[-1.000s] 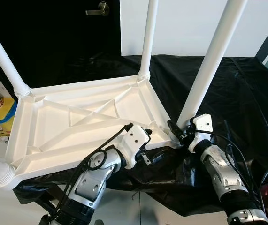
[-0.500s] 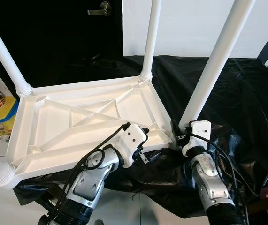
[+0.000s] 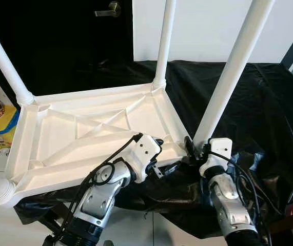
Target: Building children table
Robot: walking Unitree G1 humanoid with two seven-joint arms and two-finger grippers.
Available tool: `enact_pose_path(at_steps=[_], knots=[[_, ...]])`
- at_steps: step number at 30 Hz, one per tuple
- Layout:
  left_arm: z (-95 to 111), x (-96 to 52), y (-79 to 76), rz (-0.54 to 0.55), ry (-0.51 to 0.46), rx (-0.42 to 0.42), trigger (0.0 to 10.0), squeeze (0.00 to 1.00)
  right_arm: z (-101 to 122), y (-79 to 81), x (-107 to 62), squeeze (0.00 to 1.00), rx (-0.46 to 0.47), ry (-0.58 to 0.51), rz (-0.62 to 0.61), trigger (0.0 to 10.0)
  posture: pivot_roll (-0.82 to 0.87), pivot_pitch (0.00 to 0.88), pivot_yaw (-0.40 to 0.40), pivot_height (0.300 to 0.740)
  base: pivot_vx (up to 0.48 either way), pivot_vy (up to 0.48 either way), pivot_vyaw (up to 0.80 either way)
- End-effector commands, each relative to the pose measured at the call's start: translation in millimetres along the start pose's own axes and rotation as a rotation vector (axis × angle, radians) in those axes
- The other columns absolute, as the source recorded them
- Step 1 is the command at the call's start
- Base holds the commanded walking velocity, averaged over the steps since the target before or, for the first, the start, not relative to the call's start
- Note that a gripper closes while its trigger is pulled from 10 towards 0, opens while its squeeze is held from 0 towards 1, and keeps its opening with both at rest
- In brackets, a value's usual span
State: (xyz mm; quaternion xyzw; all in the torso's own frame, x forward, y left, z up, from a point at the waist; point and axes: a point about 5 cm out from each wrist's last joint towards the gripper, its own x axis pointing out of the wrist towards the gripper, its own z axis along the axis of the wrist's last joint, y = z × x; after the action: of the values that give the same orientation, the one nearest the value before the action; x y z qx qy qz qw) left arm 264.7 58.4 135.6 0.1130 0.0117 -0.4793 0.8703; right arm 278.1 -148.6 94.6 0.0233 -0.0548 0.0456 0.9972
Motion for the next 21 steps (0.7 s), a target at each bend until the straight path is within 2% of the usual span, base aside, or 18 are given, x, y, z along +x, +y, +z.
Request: enact_pose_path(at_steps=[1,2,3,5,6,7,9,12,13,14,21], knots=[[2,1.6,1.7,0.065,-0.004,0.001,10.0,0.00,7,-13.9,-2.0,1.00,-0.016,-0.020,0.074,10.0,-0.04,0.000,-0.051,0.740,0.000,0.000,0.00],[2,1.6,1.7,0.065,-0.004,0.001,10.0,0.00,7,-13.9,-2.0,1.00,-0.016,-0.020,0.074,10.0,-0.04,0.000,-0.051,0.740,0.000,0.000,0.00],[2,2.0,1.4,0.064,-0.004,0.001,10.0,0.00,9,-20.1,-2.4,1.00,-0.032,-0.020,0.127,10.0,-0.04,0.000,-0.051,0.740,0.000,0.000,0.00],[2,2.0,1.4,0.064,-0.004,0.001,10.0,0.00,9,-20.1,-2.4,1.00,-0.032,-0.020,0.127,10.0,-0.04,0.000,-0.051,0.740,0.000,0.000,0.00],[2,2.4,1.4,0.063,-0.004,0.000,10.0,0.00,11,-26.4,-2.3,0.79,-0.054,-0.014,0.179,10.0,-0.04,0.000,-0.051,0.740,0.000,0.000,0.00],[2,2.5,1.7,0.062,-0.005,0.000,10.0,0.00,12,-30.9,-1.5,0.00,-0.073,-0.002,0.242,10.0,-0.04,0.000,-0.049,0.740,0.000,0.000,0.00],[2,2.5,1.7,0.062,-0.005,0.000,10.0,0.00,12,-30.9,-1.5,0.00,-0.073,-0.002,0.242,10.0,-0.04,0.000,-0.049,0.740,0.000,0.000,0.00],[3,2.8,2.4,0.059,-0.006,0.003,10.0,0.00,15,-35.6,7.1,0.00,-0.115,0.035,0.400,10.0,-0.04,0.000,-0.047,0.740,0.000,0.000,0.00],[3,2.8,2.4,0.059,-0.006,0.003,10.0,0.00,15,-35.6,7.1,0.00,-0.115,0.035,0.400,10.0,-0.04,0.000,-0.047,0.740,0.000,0.000,0.00],[4,3.1,2.8,0.058,-0.007,0.006,10.0,0.00,16,-34.6,17.2,0.00,-0.158,0.046,0.463,10.0,-0.04,0.000,-0.046,0.740,0.000,0.000,0.00],[6,4.3,2.4,0.059,-0.013,0.009,10.0,0.00,15,-26.6,31.7,0.00,-0.178,0.069,0.542,10.0,-0.02,0.000,-0.053,0.740,0.000,0.000,0.00]])
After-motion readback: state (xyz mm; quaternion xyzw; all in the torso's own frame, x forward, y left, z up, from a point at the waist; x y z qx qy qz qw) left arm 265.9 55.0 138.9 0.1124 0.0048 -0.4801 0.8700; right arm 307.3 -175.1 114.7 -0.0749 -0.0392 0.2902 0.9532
